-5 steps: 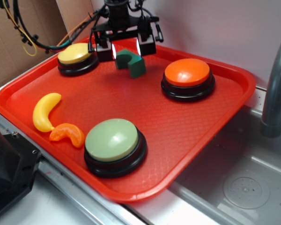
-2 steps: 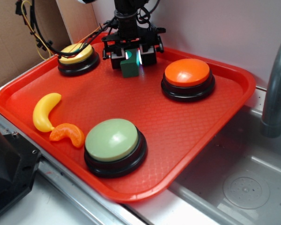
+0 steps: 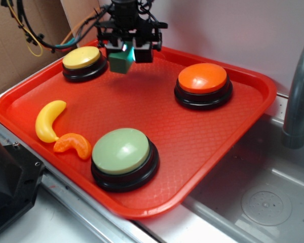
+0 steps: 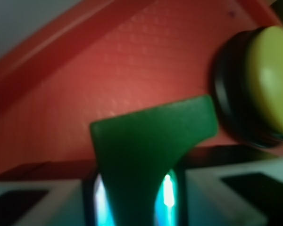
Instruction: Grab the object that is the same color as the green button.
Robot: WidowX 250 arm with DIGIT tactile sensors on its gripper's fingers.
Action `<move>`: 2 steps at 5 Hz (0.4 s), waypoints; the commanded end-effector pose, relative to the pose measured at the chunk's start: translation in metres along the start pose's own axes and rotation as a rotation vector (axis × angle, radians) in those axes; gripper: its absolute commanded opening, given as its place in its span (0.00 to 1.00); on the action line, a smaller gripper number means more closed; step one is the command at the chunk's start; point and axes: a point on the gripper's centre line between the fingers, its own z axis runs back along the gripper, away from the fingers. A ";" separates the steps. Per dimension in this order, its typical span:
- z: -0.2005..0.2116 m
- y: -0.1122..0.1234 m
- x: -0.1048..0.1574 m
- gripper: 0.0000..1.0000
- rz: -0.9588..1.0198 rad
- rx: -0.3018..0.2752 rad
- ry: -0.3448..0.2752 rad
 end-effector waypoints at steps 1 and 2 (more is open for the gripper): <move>0.069 0.010 -0.026 0.00 -0.383 0.015 -0.038; 0.100 0.014 -0.051 0.00 -0.565 -0.004 -0.054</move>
